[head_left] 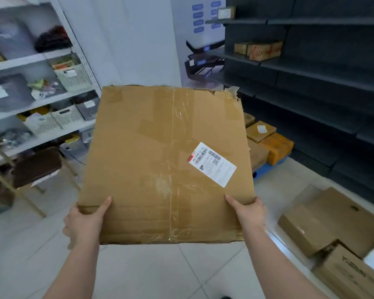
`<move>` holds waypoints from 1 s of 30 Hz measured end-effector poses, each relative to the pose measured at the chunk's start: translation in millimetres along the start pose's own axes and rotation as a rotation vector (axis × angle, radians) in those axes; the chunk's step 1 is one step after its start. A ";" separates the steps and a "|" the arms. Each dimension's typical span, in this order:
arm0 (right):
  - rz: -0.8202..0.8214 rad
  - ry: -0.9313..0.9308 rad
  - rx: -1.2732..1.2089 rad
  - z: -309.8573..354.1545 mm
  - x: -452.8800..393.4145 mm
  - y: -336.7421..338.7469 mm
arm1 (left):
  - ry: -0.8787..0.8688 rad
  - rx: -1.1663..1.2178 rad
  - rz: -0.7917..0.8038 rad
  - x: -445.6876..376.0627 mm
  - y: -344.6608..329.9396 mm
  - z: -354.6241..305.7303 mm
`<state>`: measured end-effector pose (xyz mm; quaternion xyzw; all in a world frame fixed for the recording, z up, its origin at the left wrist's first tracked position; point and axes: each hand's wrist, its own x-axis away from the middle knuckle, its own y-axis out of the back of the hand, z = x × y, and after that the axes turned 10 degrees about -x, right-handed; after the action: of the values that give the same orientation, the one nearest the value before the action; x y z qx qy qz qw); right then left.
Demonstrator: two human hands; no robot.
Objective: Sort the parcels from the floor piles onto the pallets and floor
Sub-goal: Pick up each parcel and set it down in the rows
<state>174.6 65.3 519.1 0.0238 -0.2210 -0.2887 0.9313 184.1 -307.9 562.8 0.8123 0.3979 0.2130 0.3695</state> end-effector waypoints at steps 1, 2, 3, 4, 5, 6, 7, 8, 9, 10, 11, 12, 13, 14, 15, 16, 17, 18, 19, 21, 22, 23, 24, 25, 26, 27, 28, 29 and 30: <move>0.023 -0.006 0.007 9.3 -16.9 -15.4 | 0.020 0.001 -0.010 -11.9 -7.8 -10.2; 0.037 -0.013 0.016 18.1 -32.6 -30.0 | 0.034 0.002 -0.014 -23.2 -15.3 -20.8; 0.042 -0.015 0.028 26.6 -46.9 -44.0 | 0.045 -0.004 -0.018 -35.4 -22.1 -31.5; 0.043 -0.019 0.041 34.1 -58.7 -56.4 | 0.049 -0.015 -0.016 -47.4 -28.4 -40.7; 0.045 -0.025 0.052 39.8 -69.7 -68.1 | 0.053 -0.025 -0.010 -58.6 -34.4 -49.7; 0.048 -0.033 0.060 44.5 -80.5 -80.2 | 0.057 -0.030 -0.005 -71.0 -42.0 -57.3; 0.052 -0.045 0.061 48.1 -92.1 -92.5 | 0.061 -0.031 -0.001 -83.7 -50.6 -64.5; 0.049 -0.053 0.062 52.4 -103.2 -104.8 | 0.065 -0.028 0.004 -96.2 -59.5 -72.5; 0.043 -0.060 0.063 57.6 -114.5 -117.7 | 0.062 -0.026 0.013 -110.8 -69.8 -80.6; 0.034 -0.063 0.062 62.6 -125.8 -130.4 | 0.054 -0.031 0.025 -126.4 -80.5 -88.6; 0.022 -0.068 0.062 66.8 -137.5 -143.6 | 0.047 -0.039 0.041 -143.1 -90.9 -97.1; 0.011 -0.073 0.067 71.1 -148.7 -157.5 | 0.044 -0.053 0.060 -160.3 -101.2 -107.1; -0.005 -0.077 0.079 75.8 -158.2 -171.1 | 0.039 -0.069 0.077 -177.6 -111.7 -116.5; -0.027 -0.077 0.083 80.3 -168.5 -185.4 | 0.023 -0.079 0.092 -194.4 -122.5 -127.3; -0.052 -0.080 0.080 84.0 -179.0 -200.1 | 0.007 -0.080 0.107 -211.7 -133.6 -138.2; -0.076 -0.089 0.074 88.2 -188.1 -213.9 | -0.009 -0.081 0.119 -229.6 -144.3 -149.5; -0.104 -0.104 0.069 91.2 -196.1 -226.8 | -0.012 -0.083 0.138 -247.6 -155.1 -161.3; -0.133 -0.119 0.063 93.8 -203.9 -238.6 | -0.018 -0.094 0.167 -265.4 -166.0 -173.4; -0.165 -0.142 0.055 95.5 -210.7 -249.0 | -0.030 -0.111 0.203 -284.3 -178.8 -184.1; -0.229 -0.192 0.025 95.9 -223.0 -266.0 | -0.071 -0.146 0.276 -319.7 -206.5 -204.8; -0.258 -0.216 0.012 95.6 -228.6 -272.3 | -0.089 -0.152 0.296 -336.8 -224.4 -214.0; -0.288 -0.246 0.008 95.1 -234.4 -277.4 | -0.110 -0.166 0.316 -348.1 -240.0 -225.8; -0.317 -0.271 0.006 94.4 -241.2 -281.2 | -0.140 -0.189 0.332 -350.5 -250.9 -242.5; -0.345 -0.296 0.001 93.5 -247.3 -283.5 | -0.172 -0.228 0.345 -353.4 -262.8 -256.4; -0.369 -0.314 -0.016 90.4 -254.6 -284.6 | -0.208 -0.268 0.361 -354.3 -275.1 -271.2; -0.392 -0.333 -0.032 86.8 -261.5 -285.4 | -0.240 -0.301 0.387 -356.9 -289.4 -284.1; -0.416 -0.350 -0.040 82.5 -269.6 -285.8 | -0.266 -0.329 0.410 -359.8 -305.2 -296.2; -0.444 -0.375 -0.040 80.0 -277.1 -286.8 | -0.289 -0.343 0.432 -364.3 -323.3 -306.4; -0.468 -0.400 -0.046 74.8 -286.6 -287.3 | -0.310 -0.361 0.462 -366.5 -341.5 -316.9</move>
<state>-219.5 -10.4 423.1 -0.0046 -0.3819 -0.4992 0.7778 -402.9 -325.8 482.6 0.8254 0.0979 0.2322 0.5052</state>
